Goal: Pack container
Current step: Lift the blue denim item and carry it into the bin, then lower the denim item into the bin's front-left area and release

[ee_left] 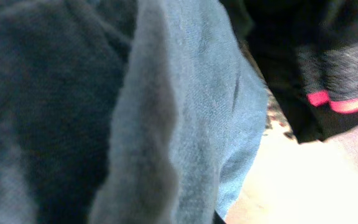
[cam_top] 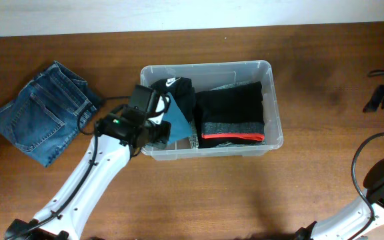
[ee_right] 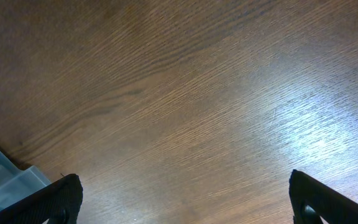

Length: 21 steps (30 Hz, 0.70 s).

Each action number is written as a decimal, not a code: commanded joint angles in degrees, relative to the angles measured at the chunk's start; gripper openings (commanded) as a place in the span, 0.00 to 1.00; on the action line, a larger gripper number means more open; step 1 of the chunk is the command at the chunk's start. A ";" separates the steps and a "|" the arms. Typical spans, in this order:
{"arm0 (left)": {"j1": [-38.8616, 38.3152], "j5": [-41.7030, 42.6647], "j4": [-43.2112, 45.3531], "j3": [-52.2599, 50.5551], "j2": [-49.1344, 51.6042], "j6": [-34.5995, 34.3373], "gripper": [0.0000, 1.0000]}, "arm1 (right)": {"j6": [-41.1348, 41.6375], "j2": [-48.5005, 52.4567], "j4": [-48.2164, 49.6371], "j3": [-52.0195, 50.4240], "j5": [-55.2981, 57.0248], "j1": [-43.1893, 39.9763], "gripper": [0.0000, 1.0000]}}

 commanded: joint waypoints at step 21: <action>-6.10 -0.55 -1.53 0.87 0.35 0.63 0.28 | 0.07 -0.33 0.00 0.02 -0.31 -0.02 0.98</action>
